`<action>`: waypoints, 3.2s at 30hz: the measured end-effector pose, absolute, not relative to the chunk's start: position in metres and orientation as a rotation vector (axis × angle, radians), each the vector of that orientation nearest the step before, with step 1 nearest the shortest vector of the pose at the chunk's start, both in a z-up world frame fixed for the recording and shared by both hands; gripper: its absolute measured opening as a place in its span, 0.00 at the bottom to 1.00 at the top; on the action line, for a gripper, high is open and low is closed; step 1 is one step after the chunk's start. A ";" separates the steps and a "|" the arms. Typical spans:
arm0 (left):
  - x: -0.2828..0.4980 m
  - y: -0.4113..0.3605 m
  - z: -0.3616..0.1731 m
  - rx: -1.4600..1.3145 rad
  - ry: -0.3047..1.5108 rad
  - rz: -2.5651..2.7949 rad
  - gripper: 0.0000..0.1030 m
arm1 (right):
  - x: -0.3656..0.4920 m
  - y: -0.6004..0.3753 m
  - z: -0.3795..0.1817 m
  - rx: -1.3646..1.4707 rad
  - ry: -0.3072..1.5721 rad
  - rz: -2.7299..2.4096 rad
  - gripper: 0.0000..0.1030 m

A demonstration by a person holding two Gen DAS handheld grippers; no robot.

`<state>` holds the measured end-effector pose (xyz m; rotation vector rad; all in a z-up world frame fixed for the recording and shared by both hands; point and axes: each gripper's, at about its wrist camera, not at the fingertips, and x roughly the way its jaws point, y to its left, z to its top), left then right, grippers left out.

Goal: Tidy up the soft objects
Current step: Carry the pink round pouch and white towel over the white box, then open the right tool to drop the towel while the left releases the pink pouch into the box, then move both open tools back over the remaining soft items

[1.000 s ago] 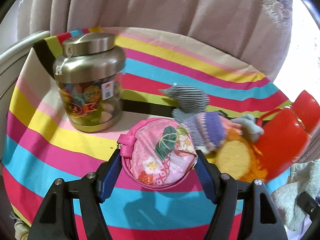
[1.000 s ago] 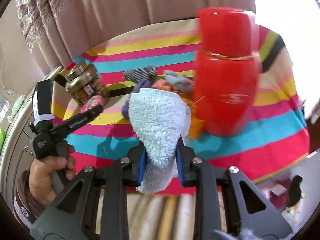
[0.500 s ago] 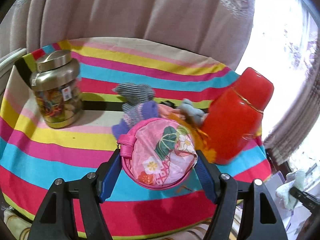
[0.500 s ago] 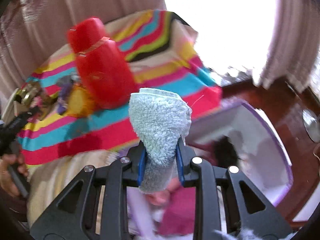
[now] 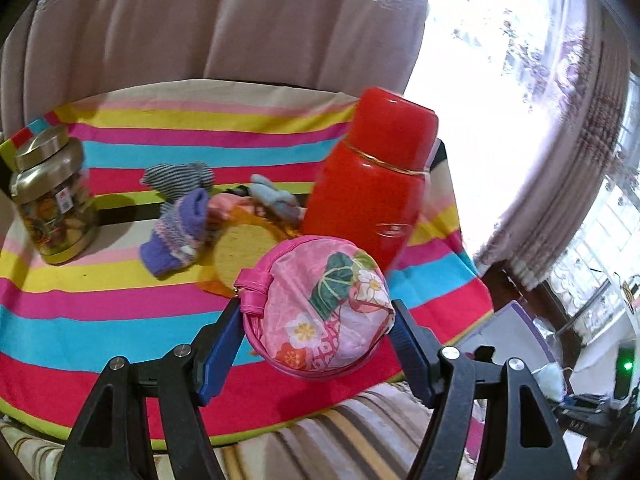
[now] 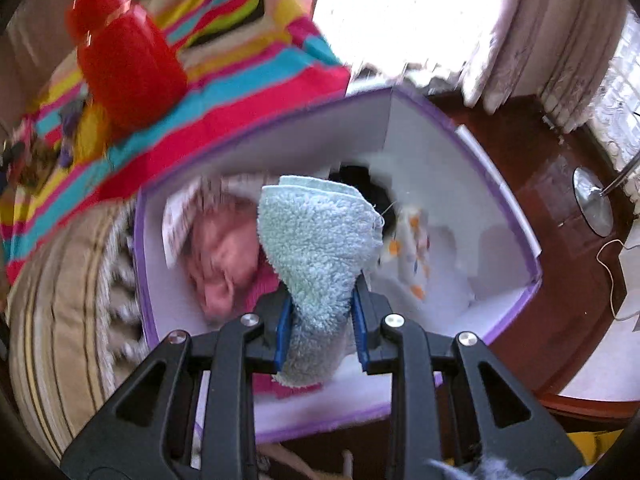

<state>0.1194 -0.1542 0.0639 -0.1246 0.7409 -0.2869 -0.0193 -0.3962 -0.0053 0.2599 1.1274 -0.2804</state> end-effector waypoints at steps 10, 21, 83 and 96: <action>0.109 -0.184 0.068 -0.093 0.748 -0.346 0.69 | -0.030 -0.405 -0.020 0.288 1.220 -0.238 0.63; 0.093 -0.257 0.068 0.011 0.775 -0.514 0.70 | -0.044 -0.462 0.012 0.386 1.017 -0.454 0.68; 0.156 -0.061 0.050 -0.314 0.782 -0.248 0.81 | 0.116 -0.221 0.048 0.069 0.945 0.071 0.68; 0.196 -0.019 0.025 -0.314 0.809 -0.192 0.80 | 0.167 -0.148 0.032 -0.117 0.927 0.166 0.68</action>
